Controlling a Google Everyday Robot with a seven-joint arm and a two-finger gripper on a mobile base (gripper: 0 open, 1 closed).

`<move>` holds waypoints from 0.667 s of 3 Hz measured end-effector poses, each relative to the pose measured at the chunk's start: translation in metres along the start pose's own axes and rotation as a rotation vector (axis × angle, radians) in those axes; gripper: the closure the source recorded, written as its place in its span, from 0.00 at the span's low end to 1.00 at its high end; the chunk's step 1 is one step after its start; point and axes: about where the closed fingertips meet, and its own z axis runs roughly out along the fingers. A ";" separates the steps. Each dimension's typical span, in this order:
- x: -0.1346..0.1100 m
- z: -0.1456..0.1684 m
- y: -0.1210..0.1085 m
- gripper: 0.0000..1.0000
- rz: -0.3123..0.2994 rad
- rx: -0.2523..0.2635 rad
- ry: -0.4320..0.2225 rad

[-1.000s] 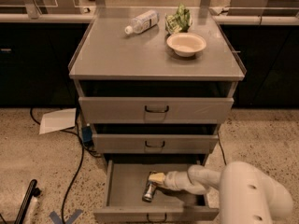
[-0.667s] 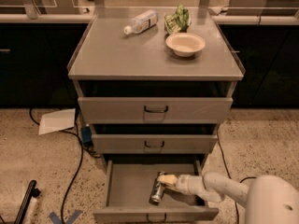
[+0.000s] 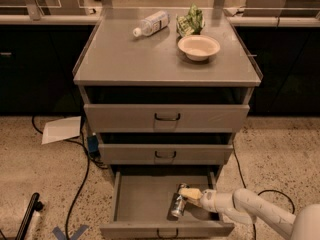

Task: Pick redbull can from bottom drawer and place on counter

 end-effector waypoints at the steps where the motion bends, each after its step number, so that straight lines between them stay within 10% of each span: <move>1: 0.004 0.003 0.004 1.00 -0.003 -0.008 0.025; 2: 0.009 -0.009 0.042 1.00 -0.064 -0.009 0.051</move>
Offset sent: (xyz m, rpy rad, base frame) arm -0.0424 0.0496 0.1256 -0.0455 -0.0652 0.2222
